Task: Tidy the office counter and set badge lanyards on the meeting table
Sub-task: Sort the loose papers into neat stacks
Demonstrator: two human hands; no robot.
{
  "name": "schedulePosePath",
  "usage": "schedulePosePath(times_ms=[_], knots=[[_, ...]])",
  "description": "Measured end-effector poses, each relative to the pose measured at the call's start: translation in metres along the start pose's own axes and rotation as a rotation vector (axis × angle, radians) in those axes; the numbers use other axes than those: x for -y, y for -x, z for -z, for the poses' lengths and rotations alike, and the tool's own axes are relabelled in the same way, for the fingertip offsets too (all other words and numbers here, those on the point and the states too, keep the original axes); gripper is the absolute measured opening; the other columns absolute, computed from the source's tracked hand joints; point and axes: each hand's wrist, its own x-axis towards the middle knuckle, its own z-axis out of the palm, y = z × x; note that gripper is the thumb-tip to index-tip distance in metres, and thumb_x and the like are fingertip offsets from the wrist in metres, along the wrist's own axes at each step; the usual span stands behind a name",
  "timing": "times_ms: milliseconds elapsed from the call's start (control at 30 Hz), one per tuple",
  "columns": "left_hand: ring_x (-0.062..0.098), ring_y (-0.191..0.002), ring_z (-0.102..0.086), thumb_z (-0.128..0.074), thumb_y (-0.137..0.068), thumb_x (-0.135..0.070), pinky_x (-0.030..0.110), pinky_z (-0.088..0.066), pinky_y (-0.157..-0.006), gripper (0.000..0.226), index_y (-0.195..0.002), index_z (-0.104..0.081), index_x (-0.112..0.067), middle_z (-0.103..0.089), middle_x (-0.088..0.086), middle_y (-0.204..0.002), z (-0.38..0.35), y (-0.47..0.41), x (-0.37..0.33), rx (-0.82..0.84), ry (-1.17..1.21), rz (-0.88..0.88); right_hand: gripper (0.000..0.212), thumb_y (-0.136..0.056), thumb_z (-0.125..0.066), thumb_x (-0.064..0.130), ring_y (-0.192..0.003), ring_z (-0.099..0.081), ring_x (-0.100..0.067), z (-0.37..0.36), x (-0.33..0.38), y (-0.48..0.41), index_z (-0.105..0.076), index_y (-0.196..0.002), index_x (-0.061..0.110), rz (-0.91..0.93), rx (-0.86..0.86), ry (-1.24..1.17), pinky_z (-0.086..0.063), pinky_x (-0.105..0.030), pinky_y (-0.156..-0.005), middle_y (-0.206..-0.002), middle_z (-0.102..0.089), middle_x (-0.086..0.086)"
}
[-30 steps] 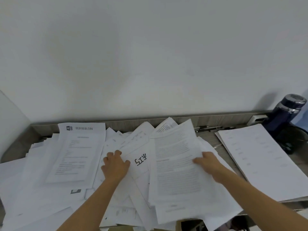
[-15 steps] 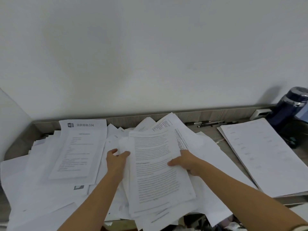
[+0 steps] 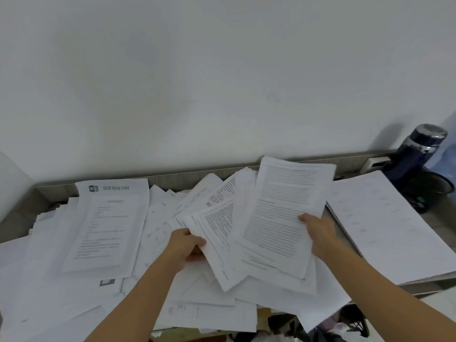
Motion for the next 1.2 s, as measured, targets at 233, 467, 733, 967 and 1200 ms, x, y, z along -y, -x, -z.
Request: schedulePosePath(times_ms=[233, 467, 733, 967, 1200], knots=[[0.028, -0.117, -0.051, -0.074, -0.082, -0.030, 0.042, -0.045, -0.093, 0.062, -0.134, -0.044, -0.015, -0.049, 0.010, -0.132, -0.010, -0.020, -0.023, -0.395, -0.692, -0.445, 0.021, -0.091, -0.063, 0.008, -0.082, -0.061, -0.021, 0.031, -0.016, 0.007, -0.058, -0.112, 0.009, -0.044, -0.143, -0.244, -0.051, -0.034, -0.082, -0.096, -0.064, -0.004], [0.030, -0.131, -0.042, -0.067, -0.072, -0.068, 0.047, -0.031, -0.106, 0.093, -0.144, -0.034, -0.018, -0.045, 0.007, -0.143, -0.021, -0.062, -0.052, -0.251, -0.994, -0.296, 0.010, -0.093, -0.062, 0.007, -0.079, -0.061, -0.033, 0.028, -0.039, 0.025, -0.058, -0.102, 0.003, -0.183, -0.017, -0.088, -0.051, -0.036, -0.062, -0.093, -0.064, -0.016], [0.027, -0.106, -0.063, -0.087, -0.064, -0.043, 0.040, -0.053, -0.091, 0.087, -0.134, -0.049, -0.008, -0.063, 0.009, -0.123, -0.050, -0.049, -0.063, 0.283, -0.611, -0.081, 0.029, -0.092, -0.064, 0.012, -0.089, -0.066, -0.033, 0.007, -0.032, 0.021, -0.061, -0.118, 0.000, -0.209, 0.129, -0.079, -0.054, -0.035, -0.062, -0.104, -0.068, -0.018], [0.028, -0.101, -0.069, -0.078, -0.078, -0.009, 0.048, -0.054, -0.092, 0.042, -0.116, -0.063, -0.009, -0.072, 0.008, -0.109, -0.048, 0.000, -0.056, 0.445, -0.345, -0.270, 0.036, -0.087, -0.068, 0.006, -0.093, -0.070, -0.030, 0.011, -0.033, 0.021, -0.062, -0.122, 0.006, -0.065, 0.216, -0.153, -0.057, -0.036, -0.070, -0.104, -0.073, -0.012], [0.027, -0.108, -0.067, -0.070, -0.079, 0.003, 0.040, -0.055, -0.092, 0.039, -0.116, -0.065, -0.008, -0.071, 0.009, -0.115, -0.021, 0.047, -0.078, 0.514, -0.054, -0.521, 0.052, -0.085, -0.063, -0.001, -0.123, -0.059, -0.031, 0.007, 0.034, 0.026, -0.055, -0.135, 0.007, 0.307, 0.653, -0.149, -0.042, -0.046, -0.106, -0.133, -0.061, -0.013]])
